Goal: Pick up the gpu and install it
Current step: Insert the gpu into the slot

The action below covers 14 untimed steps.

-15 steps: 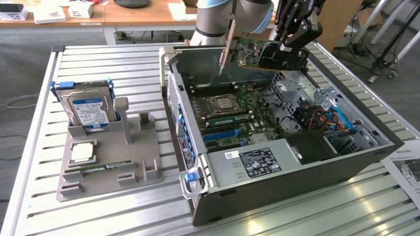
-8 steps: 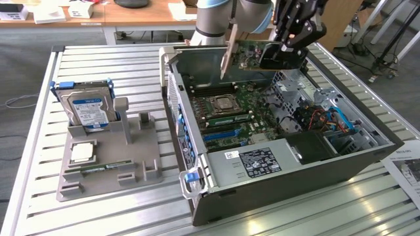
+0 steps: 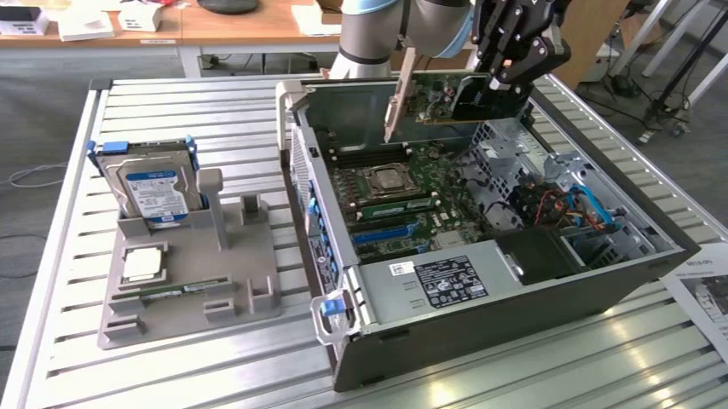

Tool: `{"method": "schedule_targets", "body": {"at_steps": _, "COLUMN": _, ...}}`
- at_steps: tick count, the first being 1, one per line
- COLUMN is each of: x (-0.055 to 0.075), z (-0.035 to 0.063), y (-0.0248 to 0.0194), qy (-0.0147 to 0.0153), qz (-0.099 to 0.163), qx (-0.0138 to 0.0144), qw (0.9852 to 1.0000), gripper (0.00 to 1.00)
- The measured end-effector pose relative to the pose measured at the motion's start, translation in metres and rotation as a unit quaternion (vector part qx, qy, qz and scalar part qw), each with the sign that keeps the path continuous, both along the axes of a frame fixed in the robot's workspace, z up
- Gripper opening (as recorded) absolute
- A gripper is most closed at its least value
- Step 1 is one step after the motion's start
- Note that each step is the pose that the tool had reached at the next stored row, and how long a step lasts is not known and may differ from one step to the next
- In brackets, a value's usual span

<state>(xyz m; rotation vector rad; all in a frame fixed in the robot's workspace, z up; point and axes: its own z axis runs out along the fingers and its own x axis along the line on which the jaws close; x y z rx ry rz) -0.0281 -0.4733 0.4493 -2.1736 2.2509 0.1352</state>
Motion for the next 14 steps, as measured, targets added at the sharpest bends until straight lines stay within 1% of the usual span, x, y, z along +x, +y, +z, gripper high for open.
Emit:
{"method": "schedule_targets", "body": {"at_steps": 4, "x": 0.0, "z": 0.0, "y": 0.0, "qy": -0.0001, "qz": 0.0, "qx": 0.0, "qw": 1.0, "gripper": 0.27}}
{"method": "schedule_targets", "body": {"at_steps": 6, "x": -0.001, "z": -0.0008, "y": 0.0001, "qy": -0.0006, "qz": 0.0, "qx": 0.0, "qw": 1.0, "gripper": 0.27}}
{"method": "schedule_targets", "body": {"at_steps": 11, "x": -0.003, "z": -0.0067, "y": 0.0, "qy": -0.0032, "qz": 0.003, "qx": 0.0, "qw": 1.0, "gripper": 0.27}}
{"method": "schedule_targets", "body": {"at_steps": 14, "x": -0.006, "z": -0.0112, "y": 0.0, "qy": -0.0043, "qz": 0.005, "qx": 0.0001, "qw": 1.0, "gripper": 0.27}}
